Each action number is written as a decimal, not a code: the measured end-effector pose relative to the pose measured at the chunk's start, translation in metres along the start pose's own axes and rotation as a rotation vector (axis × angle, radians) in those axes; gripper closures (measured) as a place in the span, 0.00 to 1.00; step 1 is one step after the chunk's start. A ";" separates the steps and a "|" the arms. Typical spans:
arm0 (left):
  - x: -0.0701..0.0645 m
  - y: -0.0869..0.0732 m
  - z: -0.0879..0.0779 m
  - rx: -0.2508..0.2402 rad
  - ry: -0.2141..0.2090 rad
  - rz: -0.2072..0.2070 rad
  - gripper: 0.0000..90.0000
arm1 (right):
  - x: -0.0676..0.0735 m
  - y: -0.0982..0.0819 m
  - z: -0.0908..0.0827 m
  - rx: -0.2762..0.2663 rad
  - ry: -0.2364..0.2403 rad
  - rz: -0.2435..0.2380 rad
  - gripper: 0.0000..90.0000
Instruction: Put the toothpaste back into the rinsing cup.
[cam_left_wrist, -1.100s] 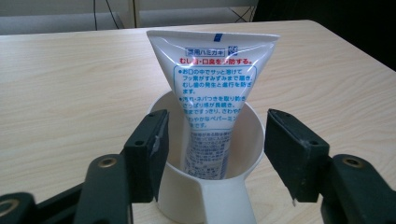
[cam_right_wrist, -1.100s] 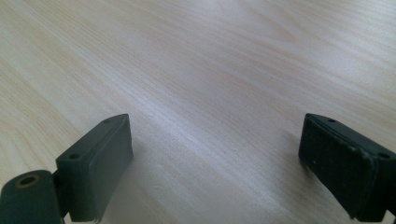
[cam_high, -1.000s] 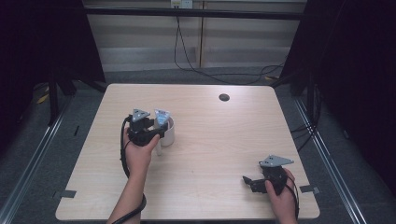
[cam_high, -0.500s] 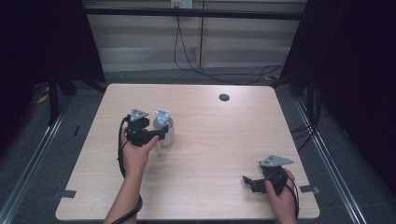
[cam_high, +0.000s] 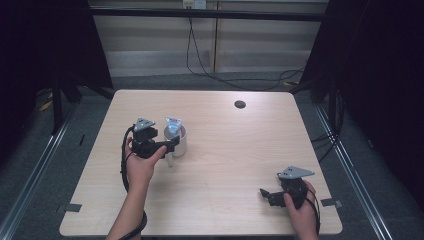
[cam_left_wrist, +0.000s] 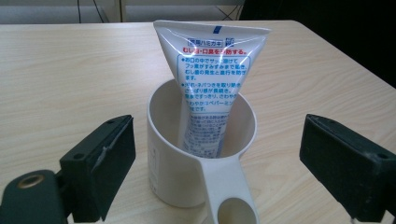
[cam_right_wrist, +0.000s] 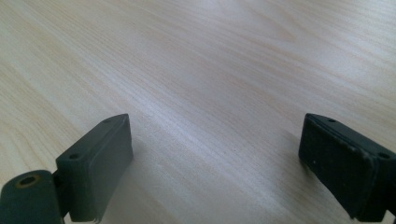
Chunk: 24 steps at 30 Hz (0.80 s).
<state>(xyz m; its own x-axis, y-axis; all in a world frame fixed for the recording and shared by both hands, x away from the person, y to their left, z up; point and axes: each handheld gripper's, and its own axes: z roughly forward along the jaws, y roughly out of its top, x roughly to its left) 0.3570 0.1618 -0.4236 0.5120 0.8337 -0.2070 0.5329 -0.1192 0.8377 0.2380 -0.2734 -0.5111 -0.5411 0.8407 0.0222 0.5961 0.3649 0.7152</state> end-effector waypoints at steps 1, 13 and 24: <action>0.000 0.000 -0.001 -0.002 -0.007 -0.001 0.12 | 0.000 0.000 0.000 0.000 0.000 0.000 0.10; 0.007 -0.007 -0.010 0.033 -0.063 0.006 0.12 | 0.000 0.000 0.000 -0.001 -0.001 -0.001 0.10; 0.011 -0.012 -0.018 0.040 -0.092 0.020 0.17 | 0.000 0.000 0.000 -0.001 -0.001 -0.002 0.10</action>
<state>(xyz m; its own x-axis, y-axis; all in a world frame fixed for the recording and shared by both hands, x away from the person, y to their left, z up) 0.3436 0.1820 -0.4270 0.5818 0.7779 -0.2375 0.5473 -0.1585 0.8218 0.2381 -0.2734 -0.5112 -0.5416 0.8404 0.0206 0.5947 0.3657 0.7159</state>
